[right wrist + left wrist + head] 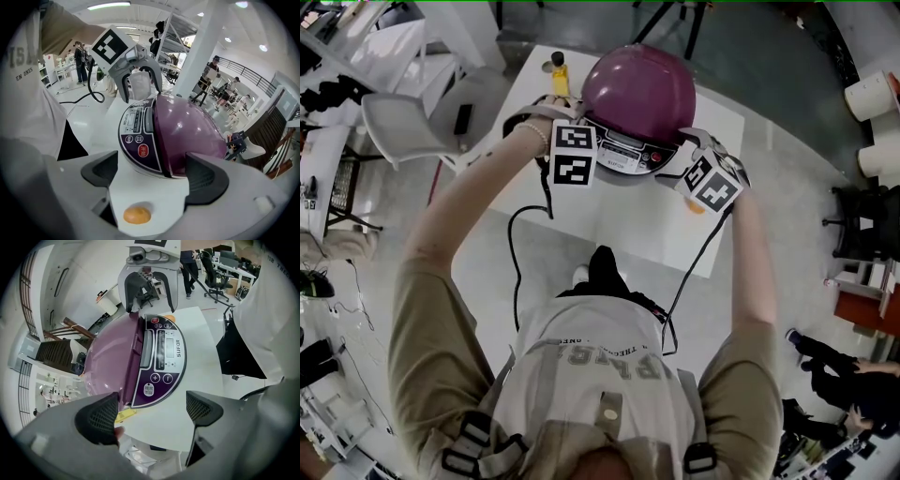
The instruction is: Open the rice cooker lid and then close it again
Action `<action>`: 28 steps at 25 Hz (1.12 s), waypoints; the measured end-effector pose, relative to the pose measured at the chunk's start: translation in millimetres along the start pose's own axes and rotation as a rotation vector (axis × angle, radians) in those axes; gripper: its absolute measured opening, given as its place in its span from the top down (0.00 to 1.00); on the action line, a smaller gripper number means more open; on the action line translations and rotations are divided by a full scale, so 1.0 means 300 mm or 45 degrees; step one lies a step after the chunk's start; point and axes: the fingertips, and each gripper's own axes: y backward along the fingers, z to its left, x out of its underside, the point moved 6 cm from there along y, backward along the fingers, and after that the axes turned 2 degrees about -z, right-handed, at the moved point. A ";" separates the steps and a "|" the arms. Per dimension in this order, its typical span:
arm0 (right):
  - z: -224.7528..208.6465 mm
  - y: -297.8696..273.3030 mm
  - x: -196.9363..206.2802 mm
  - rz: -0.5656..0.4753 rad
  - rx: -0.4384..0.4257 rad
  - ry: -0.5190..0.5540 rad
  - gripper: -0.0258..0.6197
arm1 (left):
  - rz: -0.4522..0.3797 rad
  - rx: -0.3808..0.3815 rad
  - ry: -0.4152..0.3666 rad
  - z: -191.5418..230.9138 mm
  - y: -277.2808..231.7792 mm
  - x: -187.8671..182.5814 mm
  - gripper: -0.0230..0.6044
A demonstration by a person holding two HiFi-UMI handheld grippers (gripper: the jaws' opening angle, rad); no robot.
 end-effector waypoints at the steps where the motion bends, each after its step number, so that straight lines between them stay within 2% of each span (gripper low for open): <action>1: 0.001 -0.001 0.002 0.001 -0.003 0.000 0.27 | 0.001 0.003 0.000 -0.001 -0.002 -0.001 0.22; 28: 0.010 -0.039 0.021 0.039 -0.053 0.023 0.27 | -0.003 0.053 0.011 -0.018 -0.043 0.012 0.22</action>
